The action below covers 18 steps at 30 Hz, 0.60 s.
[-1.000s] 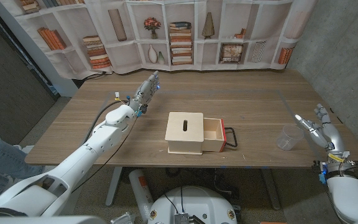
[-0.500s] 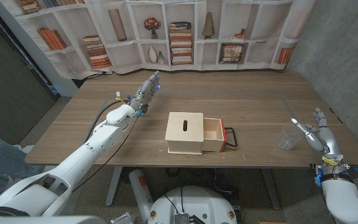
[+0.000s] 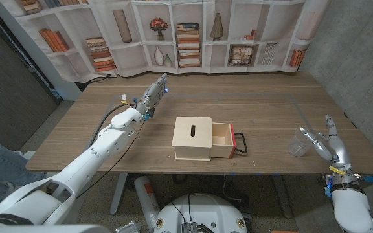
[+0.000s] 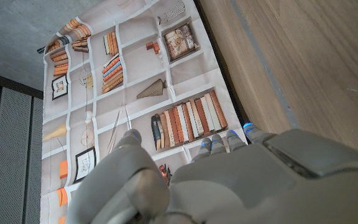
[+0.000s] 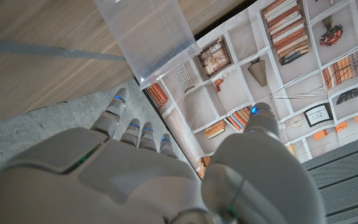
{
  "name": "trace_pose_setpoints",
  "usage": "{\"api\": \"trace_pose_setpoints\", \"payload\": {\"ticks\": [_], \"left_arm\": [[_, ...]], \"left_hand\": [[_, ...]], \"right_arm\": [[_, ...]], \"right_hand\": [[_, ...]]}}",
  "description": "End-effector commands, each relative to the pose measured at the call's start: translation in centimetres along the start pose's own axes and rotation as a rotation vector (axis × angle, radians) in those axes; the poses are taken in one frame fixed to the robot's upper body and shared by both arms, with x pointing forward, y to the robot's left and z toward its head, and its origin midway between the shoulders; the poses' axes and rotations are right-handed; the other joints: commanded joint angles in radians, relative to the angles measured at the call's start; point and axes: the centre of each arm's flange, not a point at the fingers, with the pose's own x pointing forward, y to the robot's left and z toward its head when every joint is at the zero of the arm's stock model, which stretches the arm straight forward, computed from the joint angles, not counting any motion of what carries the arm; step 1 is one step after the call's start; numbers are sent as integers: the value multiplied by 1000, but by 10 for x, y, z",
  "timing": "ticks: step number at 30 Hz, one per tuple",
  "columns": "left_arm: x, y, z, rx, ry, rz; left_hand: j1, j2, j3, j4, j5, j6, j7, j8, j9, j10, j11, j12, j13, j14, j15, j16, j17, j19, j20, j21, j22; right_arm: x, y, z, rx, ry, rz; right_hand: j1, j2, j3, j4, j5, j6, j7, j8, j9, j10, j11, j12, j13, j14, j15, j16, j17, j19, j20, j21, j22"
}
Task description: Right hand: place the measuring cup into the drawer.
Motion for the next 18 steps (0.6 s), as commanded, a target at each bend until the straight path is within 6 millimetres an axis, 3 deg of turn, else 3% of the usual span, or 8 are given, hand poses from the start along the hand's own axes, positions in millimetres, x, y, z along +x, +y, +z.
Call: {"api": "trace_pose_setpoints", "payload": {"ticks": [1, 18], "left_arm": [[2, 0, -1, 2, 11, -4], [9, 0, 0, 4, 14, -7]], "left_hand": [[10, 6, -2, 1, -1, 5, 0, 0, 2, -3, -1, 4, 1, -33, 5, -1, 5, -50, -1, -3, 5], [10, 8, -4, 1, -2, -3, -2, -3, 3, -3, 0, 3, 2, -33, 9, -2, 5, -51, 1, -5, 5]], "right_arm": [[-1, 9, -1, -81, 16, 9], [-3, 18, -2, -116, 41, 15]], "right_hand": [[9, 9, -5, -4, 5, 2, -4, 7, 2, -4, -3, 4, 2, -12, 1, 3, 3, 0, 10, -6, 4], [15, 14, -12, -2, 17, -25, 12, -2, 1, -15, -3, 6, 1, -11, -1, 8, 3, 7, 16, -15, 4]]}}
